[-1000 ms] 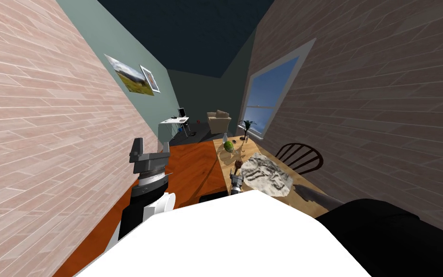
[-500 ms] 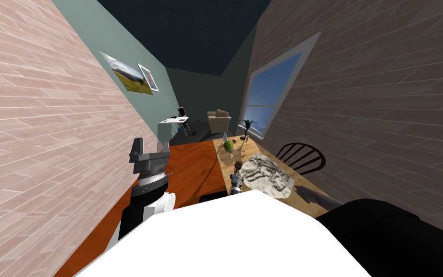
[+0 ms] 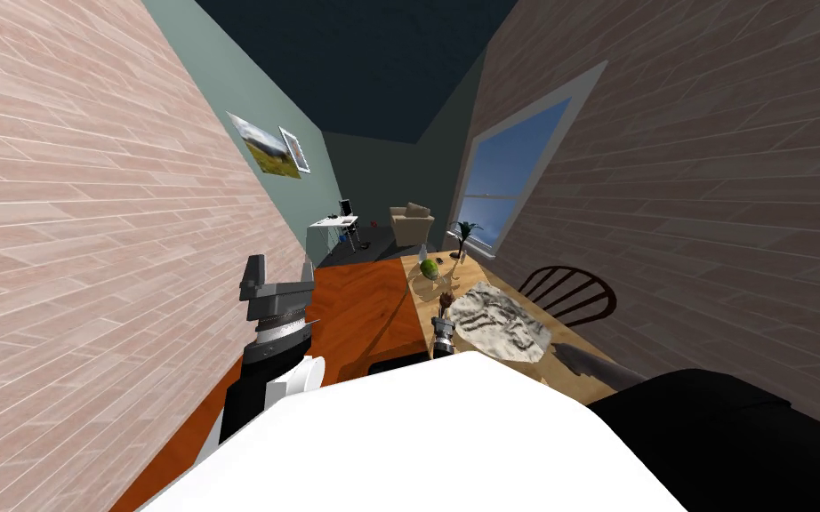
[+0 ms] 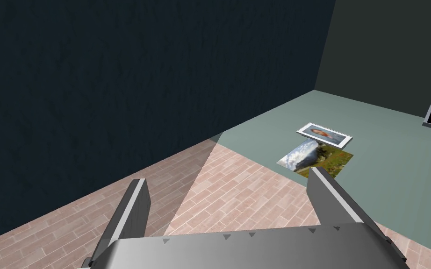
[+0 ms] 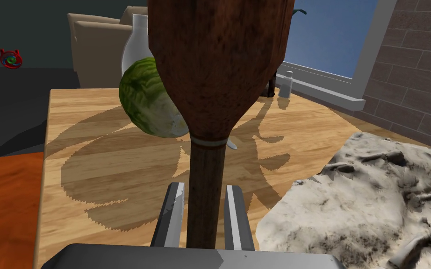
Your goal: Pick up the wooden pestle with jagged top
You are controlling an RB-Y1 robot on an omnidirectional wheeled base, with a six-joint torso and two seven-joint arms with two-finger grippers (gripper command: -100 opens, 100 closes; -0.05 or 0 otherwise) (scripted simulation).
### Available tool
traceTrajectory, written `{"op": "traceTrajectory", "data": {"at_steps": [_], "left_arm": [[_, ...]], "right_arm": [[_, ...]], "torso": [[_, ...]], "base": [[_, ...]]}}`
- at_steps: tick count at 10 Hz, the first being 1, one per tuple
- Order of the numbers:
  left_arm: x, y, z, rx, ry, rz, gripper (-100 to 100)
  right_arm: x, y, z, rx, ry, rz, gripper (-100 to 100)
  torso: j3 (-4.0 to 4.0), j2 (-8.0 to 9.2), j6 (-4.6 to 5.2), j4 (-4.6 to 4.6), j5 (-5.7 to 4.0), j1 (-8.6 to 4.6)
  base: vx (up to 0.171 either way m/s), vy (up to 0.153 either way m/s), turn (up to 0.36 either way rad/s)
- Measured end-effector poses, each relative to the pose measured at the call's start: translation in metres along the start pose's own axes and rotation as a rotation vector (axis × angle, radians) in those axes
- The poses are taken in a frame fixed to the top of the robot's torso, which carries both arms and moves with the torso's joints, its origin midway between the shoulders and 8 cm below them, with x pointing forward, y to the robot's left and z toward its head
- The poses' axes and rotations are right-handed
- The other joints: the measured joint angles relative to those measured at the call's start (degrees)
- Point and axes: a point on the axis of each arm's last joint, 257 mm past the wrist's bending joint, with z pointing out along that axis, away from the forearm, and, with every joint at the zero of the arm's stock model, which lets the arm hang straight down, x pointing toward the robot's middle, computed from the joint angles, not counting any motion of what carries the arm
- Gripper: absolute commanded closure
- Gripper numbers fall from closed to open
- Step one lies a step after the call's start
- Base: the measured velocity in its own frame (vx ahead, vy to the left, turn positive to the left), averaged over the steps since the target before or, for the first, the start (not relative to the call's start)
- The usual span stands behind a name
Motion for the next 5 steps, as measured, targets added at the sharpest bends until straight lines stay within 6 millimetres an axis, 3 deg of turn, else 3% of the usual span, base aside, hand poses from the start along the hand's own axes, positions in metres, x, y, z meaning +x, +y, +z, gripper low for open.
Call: {"op": "traceTrajectory", "data": {"at_steps": [2,3,5], "left_arm": [[0.0,0.0,0.0,0.0,0.0,0.0,0],[0.0,0.0,0.0,0.0,0.0,0.0,0],[0.0,0.0,0.0,0.0,0.0,0.0,0]], "right_arm": [[-0.007,0.024,0.014,-0.011,-0.011,-0.014,100],[-0.01,0.028,0.015,-0.016,-0.018,-0.018,100],[-0.018,0.046,0.037,-0.034,-0.019,-0.025,100]], "torso": [[-0.19,-0.12,0.09,-0.28,-0.18,-0.18],[-0.29,-0.29,0.12,-0.32,-0.23,-0.4],[-0.46,-0.52,0.04,-0.43,-0.38,-0.5]], "base": [[-0.063,0.07,0.037],[-0.074,0.085,0.174],[-0.092,0.101,0.135]]}}
